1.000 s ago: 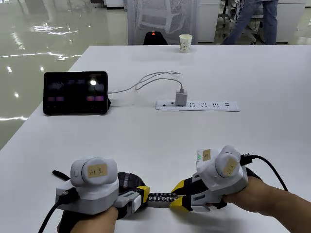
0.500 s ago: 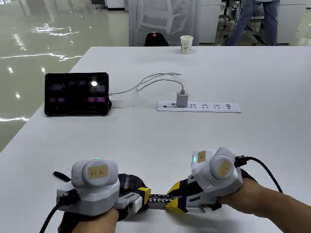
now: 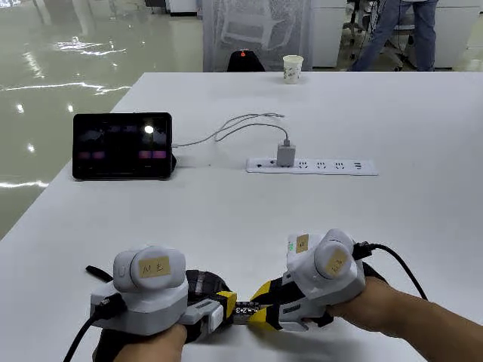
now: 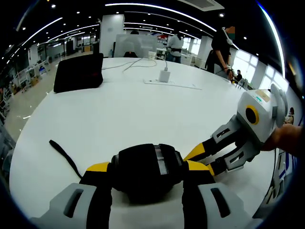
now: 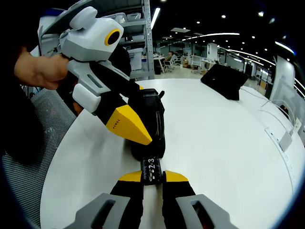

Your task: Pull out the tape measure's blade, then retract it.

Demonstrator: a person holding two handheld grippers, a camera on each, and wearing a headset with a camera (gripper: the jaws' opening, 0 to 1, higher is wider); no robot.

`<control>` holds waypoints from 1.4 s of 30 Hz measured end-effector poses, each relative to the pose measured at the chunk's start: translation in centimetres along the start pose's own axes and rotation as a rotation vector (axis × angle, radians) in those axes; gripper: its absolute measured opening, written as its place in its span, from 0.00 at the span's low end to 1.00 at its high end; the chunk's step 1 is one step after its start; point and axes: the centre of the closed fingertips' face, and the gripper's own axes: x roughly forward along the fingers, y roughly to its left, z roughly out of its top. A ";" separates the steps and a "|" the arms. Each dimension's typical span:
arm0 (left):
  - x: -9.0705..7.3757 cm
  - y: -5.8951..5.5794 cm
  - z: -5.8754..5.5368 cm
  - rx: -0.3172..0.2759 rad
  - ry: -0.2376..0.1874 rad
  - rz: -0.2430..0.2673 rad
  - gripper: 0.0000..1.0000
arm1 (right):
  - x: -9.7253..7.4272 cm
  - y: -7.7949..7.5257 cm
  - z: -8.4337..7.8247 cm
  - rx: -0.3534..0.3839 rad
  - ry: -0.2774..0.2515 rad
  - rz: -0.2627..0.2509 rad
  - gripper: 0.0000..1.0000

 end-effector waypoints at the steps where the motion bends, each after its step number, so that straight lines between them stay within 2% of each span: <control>1: 0.0 0.0 0.0 0.000 0.000 0.000 0.54 | 0.1 0.0 0.1 -0.001 -0.001 0.001 0.11; 21: -0.1 0.0 0.0 -0.005 -0.001 0.000 0.54 | 1.1 0.1 0.9 -0.026 0.005 0.012 0.11; 42: -0.1 0.0 0.0 -0.012 -0.013 0.003 0.55 | 1.5 0.2 1.1 -0.060 0.041 0.019 0.12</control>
